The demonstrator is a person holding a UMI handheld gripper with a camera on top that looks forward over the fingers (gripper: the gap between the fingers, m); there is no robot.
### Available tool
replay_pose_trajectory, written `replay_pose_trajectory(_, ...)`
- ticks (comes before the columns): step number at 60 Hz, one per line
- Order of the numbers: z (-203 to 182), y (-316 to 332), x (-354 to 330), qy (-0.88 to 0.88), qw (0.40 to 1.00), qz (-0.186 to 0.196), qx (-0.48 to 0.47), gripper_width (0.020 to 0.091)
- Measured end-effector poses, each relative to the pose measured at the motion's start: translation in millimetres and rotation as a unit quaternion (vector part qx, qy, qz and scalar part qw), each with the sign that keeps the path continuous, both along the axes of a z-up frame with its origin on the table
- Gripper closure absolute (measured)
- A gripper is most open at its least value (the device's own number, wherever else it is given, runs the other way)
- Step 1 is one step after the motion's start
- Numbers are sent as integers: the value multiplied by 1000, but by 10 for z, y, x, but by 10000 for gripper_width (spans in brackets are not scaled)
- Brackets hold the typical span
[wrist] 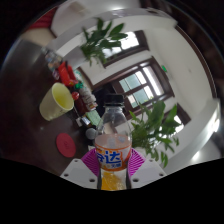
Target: Pour water
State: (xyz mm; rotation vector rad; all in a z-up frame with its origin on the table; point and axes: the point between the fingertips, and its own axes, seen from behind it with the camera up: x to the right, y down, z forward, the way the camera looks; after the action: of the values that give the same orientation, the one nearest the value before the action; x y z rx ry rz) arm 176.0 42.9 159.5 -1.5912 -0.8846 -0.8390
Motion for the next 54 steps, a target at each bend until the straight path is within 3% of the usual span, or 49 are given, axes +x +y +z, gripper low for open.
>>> replay_pose_trajectory(12, 63, 422, -223, -209, 978, 20, -11, 786)
replay_pose_trajectory(29, 203, 696, -554, -462, 885, 56, 20, 782)
replay_pose_trajectory(45, 120, 855, -688, -521, 852, 55, 21, 781)
replay_pose_trajectory(54, 63, 883, -670, -503, 862, 54, 17, 781)
